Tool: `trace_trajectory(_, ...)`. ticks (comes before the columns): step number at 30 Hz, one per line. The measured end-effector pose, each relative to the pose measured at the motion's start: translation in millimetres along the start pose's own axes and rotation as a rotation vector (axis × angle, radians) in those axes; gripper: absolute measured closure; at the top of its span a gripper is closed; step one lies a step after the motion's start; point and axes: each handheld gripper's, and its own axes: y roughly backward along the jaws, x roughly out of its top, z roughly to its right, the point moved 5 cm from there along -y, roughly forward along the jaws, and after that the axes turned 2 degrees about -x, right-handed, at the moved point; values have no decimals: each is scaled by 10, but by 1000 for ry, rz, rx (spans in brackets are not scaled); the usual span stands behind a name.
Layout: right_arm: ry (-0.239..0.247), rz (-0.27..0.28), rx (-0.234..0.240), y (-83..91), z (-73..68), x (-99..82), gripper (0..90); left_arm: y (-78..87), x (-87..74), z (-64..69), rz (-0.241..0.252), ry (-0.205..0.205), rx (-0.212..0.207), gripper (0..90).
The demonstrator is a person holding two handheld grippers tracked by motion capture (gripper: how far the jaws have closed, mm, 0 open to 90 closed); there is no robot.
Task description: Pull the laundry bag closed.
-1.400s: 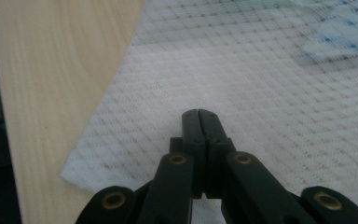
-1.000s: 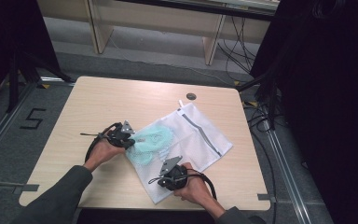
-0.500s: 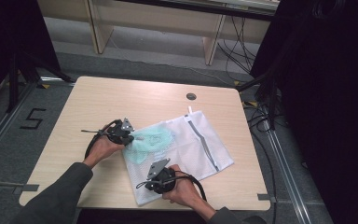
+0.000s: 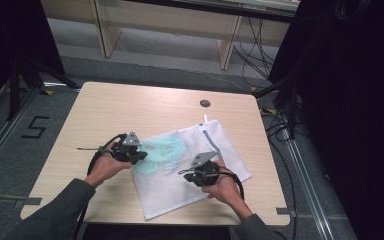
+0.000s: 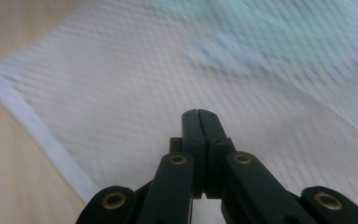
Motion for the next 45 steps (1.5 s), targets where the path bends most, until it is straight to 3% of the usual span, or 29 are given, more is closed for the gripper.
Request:
trace_trajectory(2,-34,-28,-39,49,155,-148,900,9,-51,161,-14,-40,-35,895)
trace_trajectory(4,-49,-35,-66,80,243,-212,900,-5,-101,282,-38,-38,-44,895)
trace_trajectory(5,-57,-37,-71,92,277,-237,900,-23,-129,298,-59,-54,-43,895)
trace_trajectory(6,-75,-49,-78,103,292,-263,900,-37,-147,310,-69,-31,-46,895)
trace_trajectory(9,-71,-65,-93,100,334,-295,900,-78,-201,244,-94,-19,-37,896)
trace_trajectory(10,-65,-75,-89,77,322,-305,900,-85,-217,212,-100,-14,-29,896)
trace_trajectory(11,-26,-97,-88,55,330,-318,900,-80,-223,204,-104,-4,-30,896)
trace_trajectory(12,-45,-113,-85,38,295,-332,900,-84,-225,189,-100,5,-28,896)
trace_trajectory(14,-17,-124,-81,-2,255,-331,900,-72,-236,160,-121,-1,-12,896)
trace_trajectory(15,-5,-125,-79,-7,237,-321,900,-62,-246,134,-138,-23,-2,896)
trace_trajectory(16,12,-119,-72,-16,228,-310,900,-69,-260,127,-144,-10,7,896)
trace_trajectory(17,-4,-129,-66,-11,196,-312,900,-66,-267,100,-153,-34,22,896)
trace_trajectory(21,27,-144,-36,-16,77,-277,900,-34,-286,12,-168,-31,39,896)
trace_trajectory(22,50,-145,-15,-41,11,-245,900,-26,-297,1,-174,-11,38,895)
trace_trajectory(24,45,-146,-2,-50,-32,-232,900,1,-310,-51,-188,-24,60,896)
trace_trajectory(26,86,-140,12,-76,-93,-195,900,15,-325,-92,-187,-20,65,895)
trace_trajectory(29,107,-134,28,-105,-166,-160,900,35,-342,-124,-187,-2,68,895)
trace_trajectory(33,117,-128,49,-143,-272,-113,900,73,-366,-170,-207,-14,70,895)
trace_trajectory(42,127,-117,63,-187,-345,-65,900,167,-444,-217,-222,-26,73,894)
trace_trajectory(45,144,-114,58,-194,-359,-52,900,174,-454,-227,-216,-18,93,882)
